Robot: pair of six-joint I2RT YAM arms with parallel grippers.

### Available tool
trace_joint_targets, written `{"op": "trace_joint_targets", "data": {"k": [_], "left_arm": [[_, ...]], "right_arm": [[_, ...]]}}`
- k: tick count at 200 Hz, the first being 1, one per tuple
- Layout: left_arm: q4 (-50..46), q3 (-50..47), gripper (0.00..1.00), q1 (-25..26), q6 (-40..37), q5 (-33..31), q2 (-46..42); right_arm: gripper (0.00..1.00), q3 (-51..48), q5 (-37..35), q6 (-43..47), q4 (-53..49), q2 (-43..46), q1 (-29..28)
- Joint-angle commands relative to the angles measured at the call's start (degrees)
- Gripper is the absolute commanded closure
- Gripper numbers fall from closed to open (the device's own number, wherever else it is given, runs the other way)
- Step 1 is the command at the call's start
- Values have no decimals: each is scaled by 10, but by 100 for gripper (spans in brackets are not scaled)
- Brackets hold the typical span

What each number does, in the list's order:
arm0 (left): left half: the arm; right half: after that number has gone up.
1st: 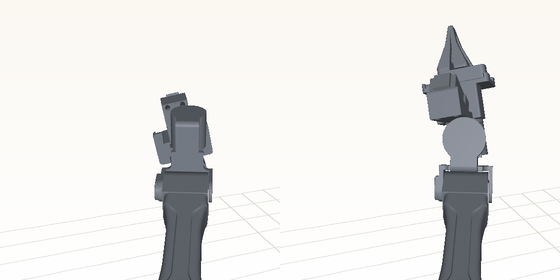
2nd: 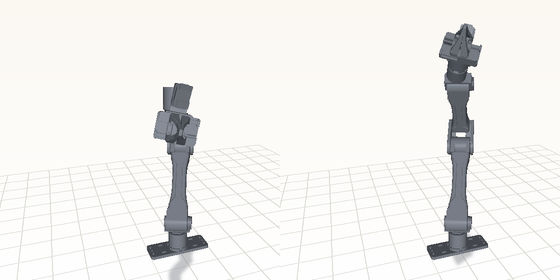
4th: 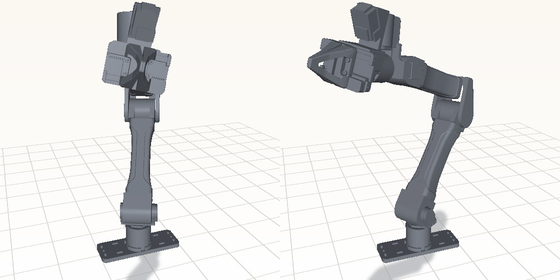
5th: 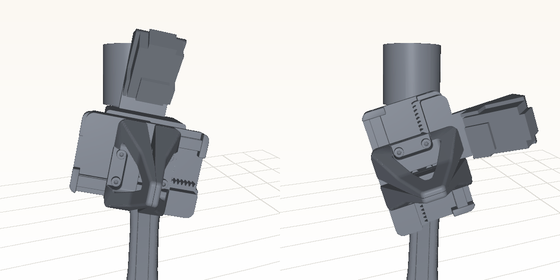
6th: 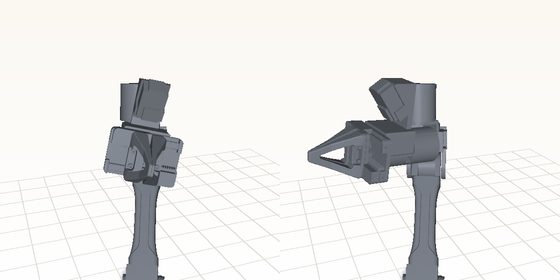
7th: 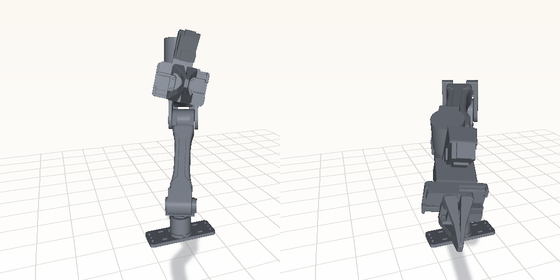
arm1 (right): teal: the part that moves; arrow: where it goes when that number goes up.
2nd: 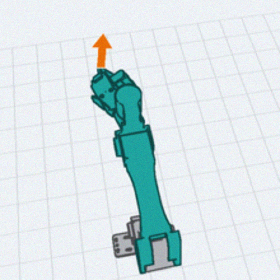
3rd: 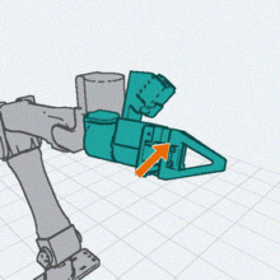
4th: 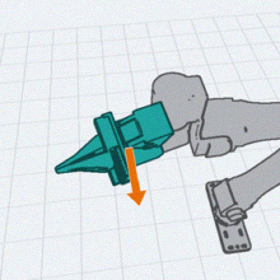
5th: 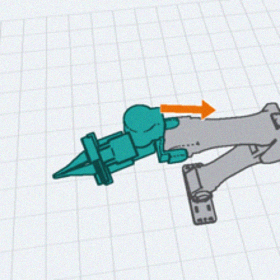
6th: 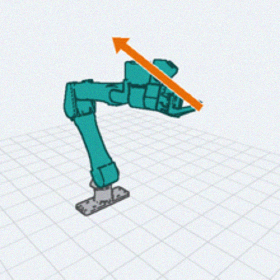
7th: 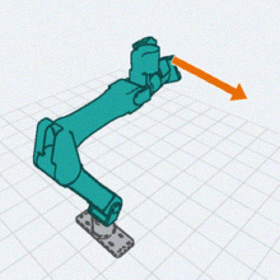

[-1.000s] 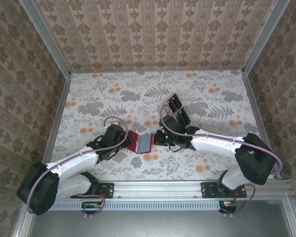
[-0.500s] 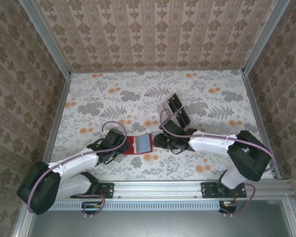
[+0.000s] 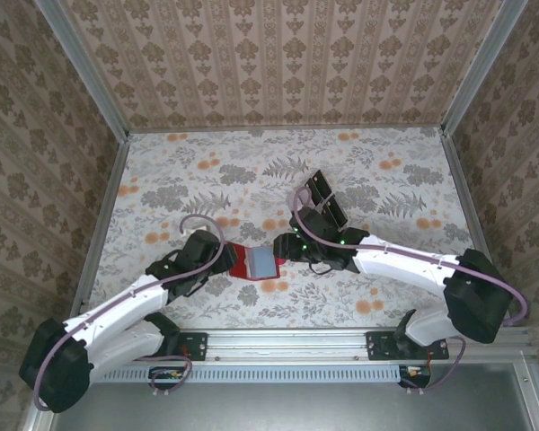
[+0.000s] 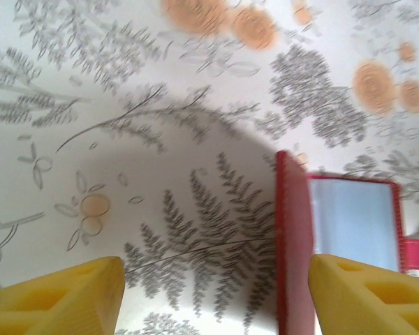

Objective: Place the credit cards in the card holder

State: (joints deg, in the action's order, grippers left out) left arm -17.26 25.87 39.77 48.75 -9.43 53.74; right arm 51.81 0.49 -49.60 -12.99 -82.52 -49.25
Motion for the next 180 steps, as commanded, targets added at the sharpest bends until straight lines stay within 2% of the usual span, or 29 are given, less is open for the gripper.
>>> {"op": "trace_joint_targets", "data": {"k": [1,37,79,114,143,180], "left_arm": [[-8,23,27,4,-37,-1,17],[8,17,27,7,-35,7,55],[-29,-5,31,10,-7,-26,52],[-18,-19,51,9,-6,-36,71],[7,-22,63,8,-9,-33,103],[32,-19,66,6,-15,-33,136]], "right_arm": [[51,27,16,8,3,-41,-6],[53,49,26,10,29,-93,-7],[53,66,50,9,55,-146,-7],[53,78,62,7,72,-181,-7],[53,88,67,8,74,-204,-7],[53,87,68,7,79,-218,-7]]}}
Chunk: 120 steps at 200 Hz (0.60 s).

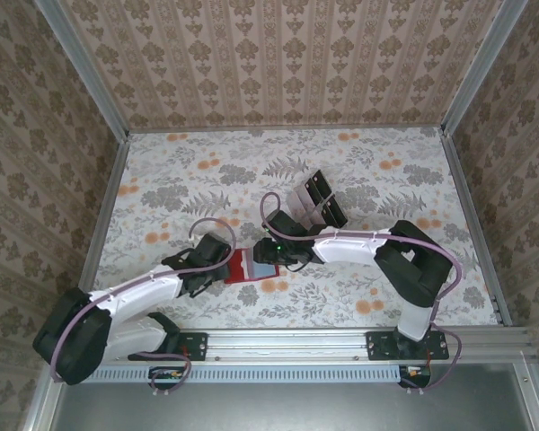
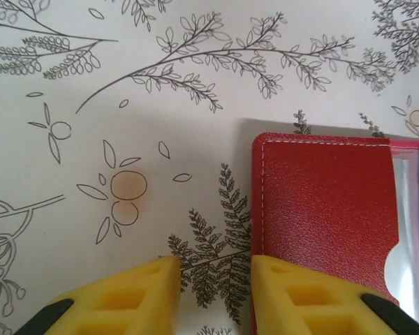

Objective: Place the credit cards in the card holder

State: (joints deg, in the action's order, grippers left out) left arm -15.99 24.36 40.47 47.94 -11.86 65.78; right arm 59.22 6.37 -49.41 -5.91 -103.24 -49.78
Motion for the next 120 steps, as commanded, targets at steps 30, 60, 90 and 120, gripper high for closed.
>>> {"op": "trace_joint_targets", "data": {"k": [30,60,90,120], "left_arm": [[34,-2,66,-8,-19,-9,29],[45,1,66,-22,-35,-3,39],[62,2,66,-38,-55,6,48],[77,7,65,-52,-72,18,61]], "right_arm": [[53,10,11,4,11,-17,-2],[49,9,14,3,16,-25,-2],[48,12,32,-8,37,-36,-1],[48,17,51,-24,62,-43,-3]]}}
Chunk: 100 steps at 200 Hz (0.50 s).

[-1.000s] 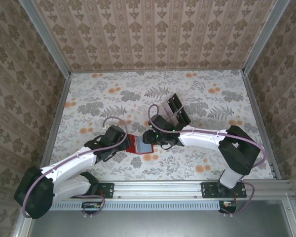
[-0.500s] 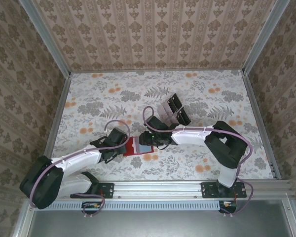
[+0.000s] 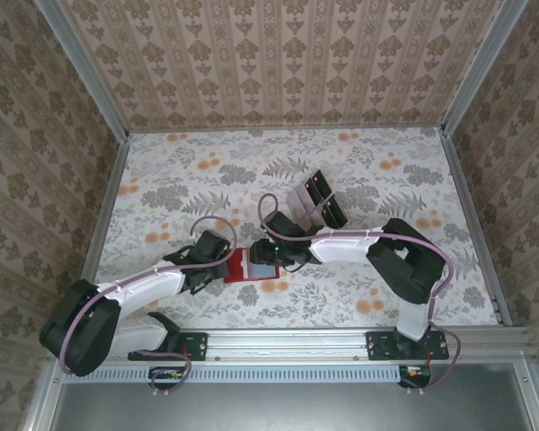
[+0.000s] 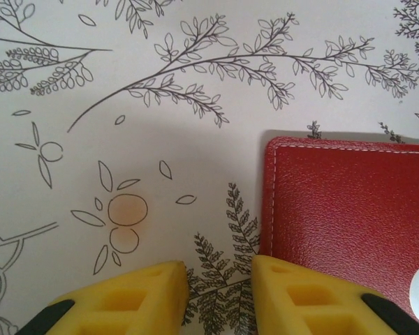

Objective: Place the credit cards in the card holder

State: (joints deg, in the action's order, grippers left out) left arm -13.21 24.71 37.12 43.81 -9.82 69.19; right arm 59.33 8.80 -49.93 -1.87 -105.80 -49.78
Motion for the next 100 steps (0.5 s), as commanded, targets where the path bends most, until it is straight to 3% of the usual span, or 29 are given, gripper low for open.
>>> {"op": "trace_joint_targets", "data": {"k": [1,100], "left_arm": [[50,4,65,-18,-30,-2,28],[81,13,63,-36,-50,29,57]], "right_arm": [[48,16,27,-19,22,-17,-3],[48,18,47,-35,45,9,-2]]}}
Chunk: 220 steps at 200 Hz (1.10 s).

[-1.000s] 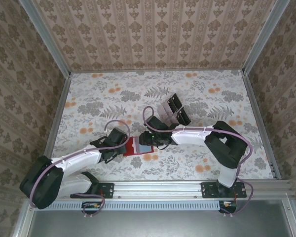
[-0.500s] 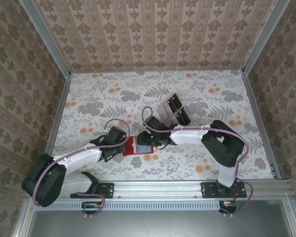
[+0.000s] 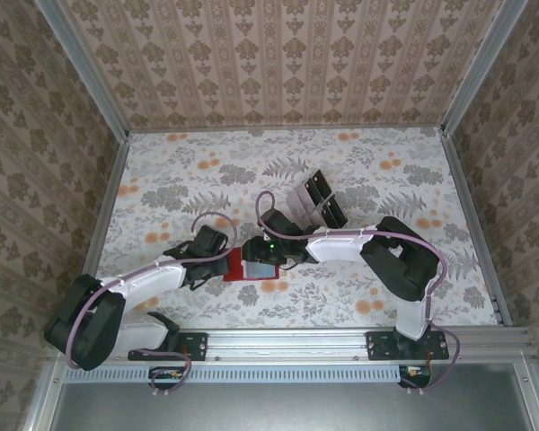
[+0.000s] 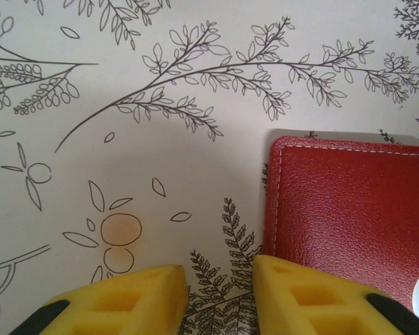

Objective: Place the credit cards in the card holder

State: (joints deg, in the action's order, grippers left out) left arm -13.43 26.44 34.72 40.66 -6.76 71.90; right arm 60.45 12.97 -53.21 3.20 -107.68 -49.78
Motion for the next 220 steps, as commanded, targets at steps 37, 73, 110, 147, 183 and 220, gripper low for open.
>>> {"op": "trace_joint_targets", "data": {"k": [37,73,110,147,183,220], "left_arm": [[83,-6,63,-12,-19,3,25],[83,-7,63,-12,-19,3,23],[84,-8,63,-13,-20,4,21],[84,-8,63,-12,-21,5,19],[85,-8,63,-13,-21,7,18],[88,-8,63,-12,-23,7,18]], "right_arm": [[48,8,-34,28,-54,61,-1],[47,13,-73,53,-100,73,1],[43,12,-88,62,-116,64,5],[43,13,-86,61,-109,47,5],[43,16,-79,58,-103,28,6],[44,20,-65,50,-89,7,5]]}}
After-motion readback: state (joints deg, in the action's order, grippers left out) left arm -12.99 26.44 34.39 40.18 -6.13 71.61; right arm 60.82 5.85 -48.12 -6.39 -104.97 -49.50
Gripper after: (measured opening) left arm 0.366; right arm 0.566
